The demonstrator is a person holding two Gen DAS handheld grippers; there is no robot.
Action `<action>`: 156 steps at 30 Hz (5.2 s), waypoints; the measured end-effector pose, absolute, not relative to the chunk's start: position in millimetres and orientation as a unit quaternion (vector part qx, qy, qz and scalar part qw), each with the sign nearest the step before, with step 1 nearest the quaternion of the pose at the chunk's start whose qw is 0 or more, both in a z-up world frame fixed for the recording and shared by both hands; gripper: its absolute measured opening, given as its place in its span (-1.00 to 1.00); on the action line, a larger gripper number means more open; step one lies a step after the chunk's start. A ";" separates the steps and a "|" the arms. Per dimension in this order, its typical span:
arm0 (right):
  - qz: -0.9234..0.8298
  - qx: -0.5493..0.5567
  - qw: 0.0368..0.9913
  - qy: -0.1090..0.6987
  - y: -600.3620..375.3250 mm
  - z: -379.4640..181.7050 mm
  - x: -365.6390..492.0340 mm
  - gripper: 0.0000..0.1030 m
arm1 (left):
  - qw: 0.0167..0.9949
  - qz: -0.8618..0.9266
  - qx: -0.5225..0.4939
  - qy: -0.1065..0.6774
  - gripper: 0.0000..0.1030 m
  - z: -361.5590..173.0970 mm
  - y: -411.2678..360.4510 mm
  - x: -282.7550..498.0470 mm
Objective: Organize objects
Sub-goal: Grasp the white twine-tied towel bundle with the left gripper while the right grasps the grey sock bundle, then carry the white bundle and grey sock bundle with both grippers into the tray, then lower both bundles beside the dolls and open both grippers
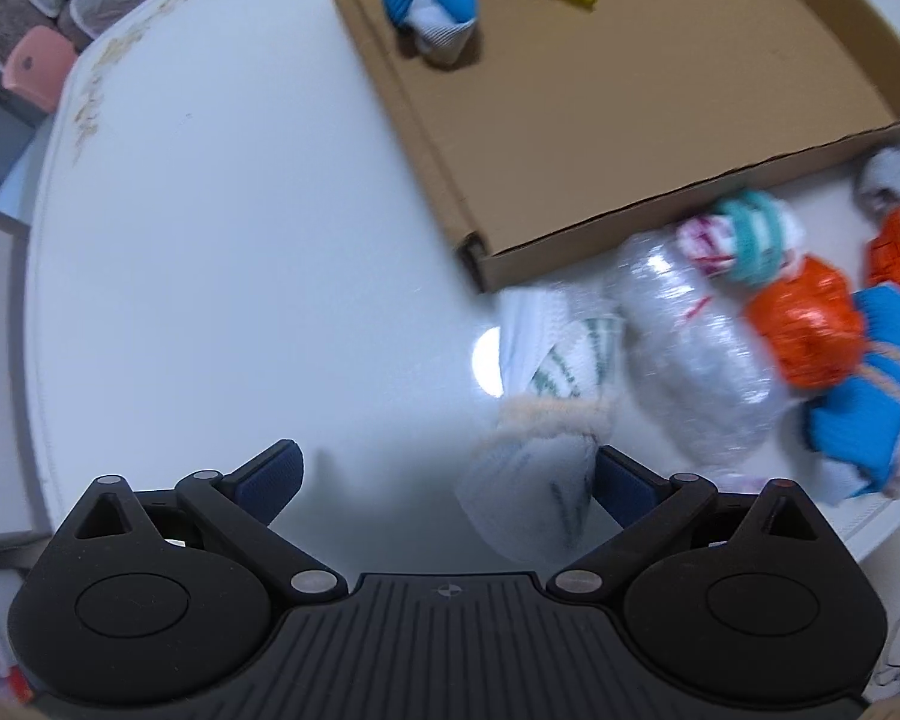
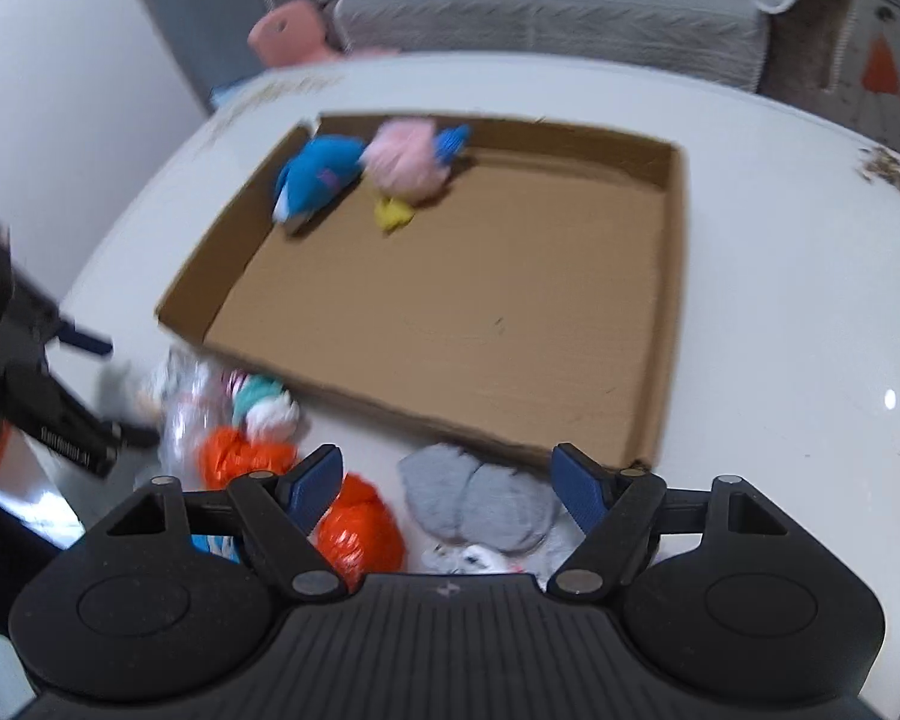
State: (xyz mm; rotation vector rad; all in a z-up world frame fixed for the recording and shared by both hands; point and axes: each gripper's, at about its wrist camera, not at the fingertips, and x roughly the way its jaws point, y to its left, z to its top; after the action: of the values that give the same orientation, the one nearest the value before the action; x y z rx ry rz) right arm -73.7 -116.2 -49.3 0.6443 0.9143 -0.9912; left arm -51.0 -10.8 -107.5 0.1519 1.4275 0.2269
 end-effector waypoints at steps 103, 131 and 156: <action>-0.452 0.282 0.777 0.334 -127.9 -9.8 -57.8 -0.22 | 0.851 0.098 -0.031 0.515 -0.21 -9.9 -16.5 -43.8; -0.446 0.294 0.776 0.334 -225.8 -39.5 2.1 -0.22 | 0.897 0.089 0.011 0.434 -0.26 -47.5 -21.6 30.1; -0.429 0.312 0.761 0.374 -237.1 -68.6 27.4 -0.18 | 0.877 0.108 0.040 0.467 -0.13 -85.2 -13.1 43.3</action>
State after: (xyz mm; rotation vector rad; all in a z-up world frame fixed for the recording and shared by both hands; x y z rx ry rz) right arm 27.4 -237.1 -68.6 0.6788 0.8136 -0.9347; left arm 43.3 -13.1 -85.2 0.0844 0.9749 0.2264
